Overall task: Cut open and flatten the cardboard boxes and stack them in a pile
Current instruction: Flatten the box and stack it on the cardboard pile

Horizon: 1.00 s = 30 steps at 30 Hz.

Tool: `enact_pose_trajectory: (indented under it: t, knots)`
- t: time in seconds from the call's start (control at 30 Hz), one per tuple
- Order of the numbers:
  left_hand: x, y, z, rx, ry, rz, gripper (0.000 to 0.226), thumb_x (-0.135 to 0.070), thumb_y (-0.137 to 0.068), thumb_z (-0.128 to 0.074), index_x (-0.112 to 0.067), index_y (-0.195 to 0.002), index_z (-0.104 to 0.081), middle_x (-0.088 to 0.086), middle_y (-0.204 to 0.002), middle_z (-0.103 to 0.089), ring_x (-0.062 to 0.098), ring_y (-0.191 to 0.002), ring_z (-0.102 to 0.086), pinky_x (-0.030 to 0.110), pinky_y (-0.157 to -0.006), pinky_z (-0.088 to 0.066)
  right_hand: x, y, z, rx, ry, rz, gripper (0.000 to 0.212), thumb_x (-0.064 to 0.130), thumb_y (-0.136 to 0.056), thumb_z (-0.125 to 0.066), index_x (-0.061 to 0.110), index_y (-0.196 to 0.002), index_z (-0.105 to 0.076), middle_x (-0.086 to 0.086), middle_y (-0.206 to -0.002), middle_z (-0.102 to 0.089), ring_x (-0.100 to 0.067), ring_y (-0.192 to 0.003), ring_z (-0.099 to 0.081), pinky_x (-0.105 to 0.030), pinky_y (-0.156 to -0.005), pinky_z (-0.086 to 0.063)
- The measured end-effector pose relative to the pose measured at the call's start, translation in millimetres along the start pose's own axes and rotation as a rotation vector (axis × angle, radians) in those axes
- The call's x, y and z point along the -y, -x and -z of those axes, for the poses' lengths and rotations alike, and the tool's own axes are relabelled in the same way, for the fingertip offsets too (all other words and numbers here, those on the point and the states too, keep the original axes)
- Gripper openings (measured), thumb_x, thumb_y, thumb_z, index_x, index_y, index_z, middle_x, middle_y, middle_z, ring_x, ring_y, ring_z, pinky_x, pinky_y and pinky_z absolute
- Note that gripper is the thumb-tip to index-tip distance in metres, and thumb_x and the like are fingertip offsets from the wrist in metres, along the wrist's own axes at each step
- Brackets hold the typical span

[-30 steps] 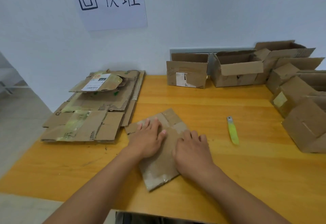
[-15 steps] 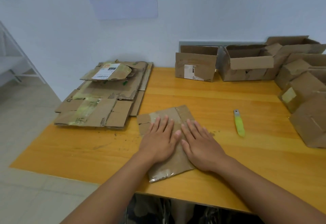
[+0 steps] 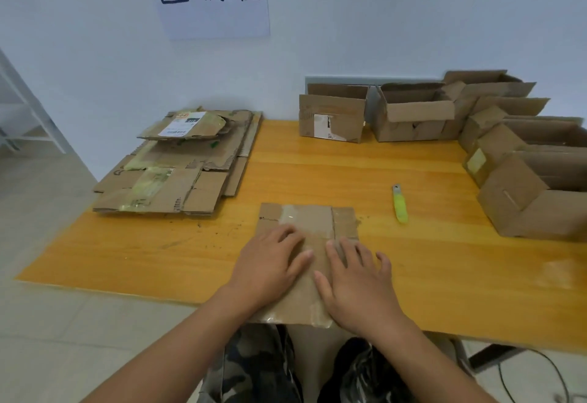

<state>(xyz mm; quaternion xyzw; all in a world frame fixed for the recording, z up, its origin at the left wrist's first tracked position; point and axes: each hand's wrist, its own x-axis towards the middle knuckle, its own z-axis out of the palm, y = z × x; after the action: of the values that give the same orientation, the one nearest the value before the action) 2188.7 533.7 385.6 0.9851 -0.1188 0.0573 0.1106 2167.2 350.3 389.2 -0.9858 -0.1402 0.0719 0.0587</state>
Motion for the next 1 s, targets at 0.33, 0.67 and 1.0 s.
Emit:
enact_pose_trajectory:
  t: [0.33, 0.67, 1.0]
  knots:
    - [1.8, 29.1, 2.9, -0.008, 0.216, 0.372, 0.063, -0.057, -0.094, -0.047, -0.032, -0.148, -0.028, 0.007, -0.153, -0.032, 0.029, -0.14, -0.028, 0.042, -0.112, -0.03, 3.0, 15.8, -9.6, -0.043, -0.076, -0.177, 0.077, 0.076, -0.092, -0.012, 0.037, -0.157, 0.002, -0.017, -0.165, 0.002, -0.034, -0.152, 0.007, -0.051, -0.121, 0.005]
    - [3.8, 28.1, 11.9, -0.327, 0.613, 0.212, 0.077, -0.024, -0.092, -0.067, -0.026, -0.154, -0.022, -0.024, -0.132, -0.013, -0.034, -0.103, -0.025, -0.007, -0.077, -0.032, -5.8, 12.4, -0.9, -0.338, -0.613, -0.036, 0.061, 0.039, -0.099, -0.054, 0.031, -0.153, -0.027, 0.01, -0.157, 0.0, -0.016, -0.145, -0.022, -0.027, -0.112, -0.031]
    - [66.9, -4.7, 58.6, -0.45, 0.858, 0.294, 0.047, -0.029, -0.088, -0.072, -0.057, -0.119, -0.052, -0.019, -0.128, -0.051, 0.005, -0.116, -0.052, 0.015, -0.085, -0.048, 31.3, -77.8, 42.2, -0.514, -0.861, 0.05, 0.059, 0.015, -0.099, -0.058, 0.022, -0.152, -0.034, 0.005, -0.12, -0.041, 0.002, -0.106, -0.042, -0.003, -0.091, -0.037]
